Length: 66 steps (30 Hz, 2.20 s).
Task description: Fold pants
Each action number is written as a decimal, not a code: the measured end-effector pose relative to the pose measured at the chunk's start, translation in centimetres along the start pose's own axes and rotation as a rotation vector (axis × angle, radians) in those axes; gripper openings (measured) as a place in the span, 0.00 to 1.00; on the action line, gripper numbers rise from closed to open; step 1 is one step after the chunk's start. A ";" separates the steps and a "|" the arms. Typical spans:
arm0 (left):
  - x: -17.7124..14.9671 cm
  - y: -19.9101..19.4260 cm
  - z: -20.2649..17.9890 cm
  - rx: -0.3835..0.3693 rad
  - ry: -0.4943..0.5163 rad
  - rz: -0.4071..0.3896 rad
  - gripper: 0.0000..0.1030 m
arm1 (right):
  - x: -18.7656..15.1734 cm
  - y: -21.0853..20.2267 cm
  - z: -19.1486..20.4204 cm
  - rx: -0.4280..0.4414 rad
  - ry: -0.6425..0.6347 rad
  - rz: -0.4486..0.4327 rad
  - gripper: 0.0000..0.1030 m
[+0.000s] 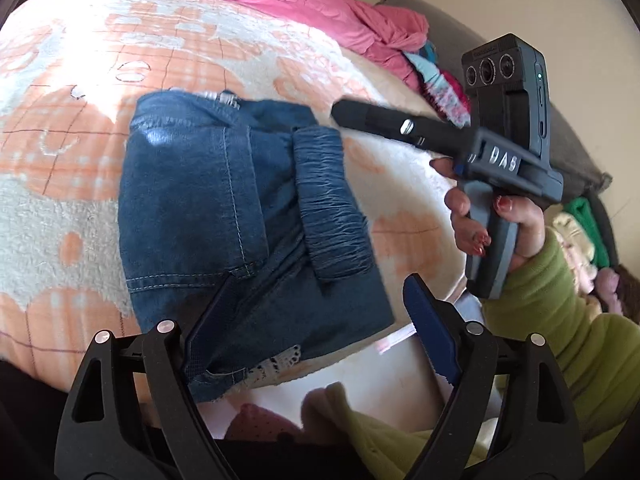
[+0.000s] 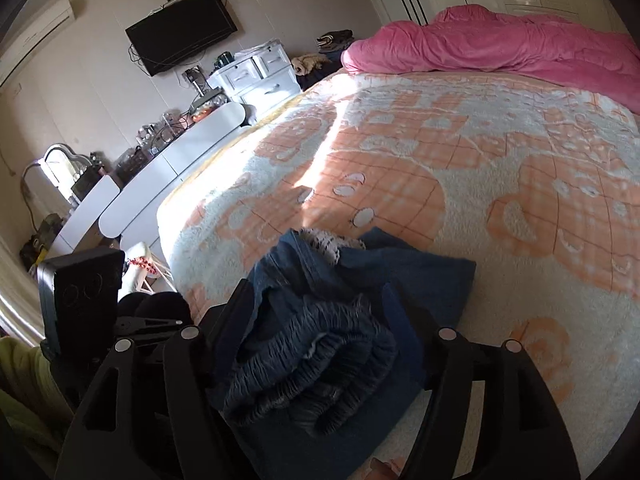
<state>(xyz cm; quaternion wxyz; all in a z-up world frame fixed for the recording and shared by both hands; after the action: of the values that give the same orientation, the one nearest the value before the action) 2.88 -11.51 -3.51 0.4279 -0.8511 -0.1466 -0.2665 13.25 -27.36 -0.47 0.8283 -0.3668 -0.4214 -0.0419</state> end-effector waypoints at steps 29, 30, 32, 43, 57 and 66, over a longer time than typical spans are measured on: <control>2.3 -3.5 -0.4 0.297 0.045 -0.103 0.91 | -5.4 -8.0 3.5 -0.272 -0.064 -0.138 0.74; 2.3 -3.5 -0.2 0.302 0.038 -0.104 0.91 | -5.7 -8.2 3.9 -0.276 -0.073 -0.141 0.74; 2.4 -3.6 0.2 0.308 0.031 -0.106 0.91 | -6.3 -8.5 4.7 -0.280 -0.095 -0.140 0.74; 6.1 -3.9 5.1 0.308 -0.101 -0.096 0.91 | -9.7 -5.2 12.2 -0.143 -0.380 -0.042 0.74; 9.5 2.2 4.9 0.284 -0.010 0.056 0.91 | -9.0 3.2 16.4 -0.142 -0.711 0.060 0.51; 8.3 6.0 6.0 0.326 0.023 0.124 0.91 | -10.3 4.1 14.8 0.004 -0.689 0.204 0.05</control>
<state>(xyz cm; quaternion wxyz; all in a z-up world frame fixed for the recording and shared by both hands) 14.47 -10.00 -5.53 0.5775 -0.7747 -0.1302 -0.2221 -1.69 -17.36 -4.79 0.6383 -0.3981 -0.6372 0.1676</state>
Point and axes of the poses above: each gripper's, at about its wrist camera, not at the fingertips, and y roughly the way its jaws point, z to its left, x to its top, the point moved 1 cm from there along y, roughly the way its jaws point, and after that the axes turned 5 degrees about -z, right-handed, at the moved point
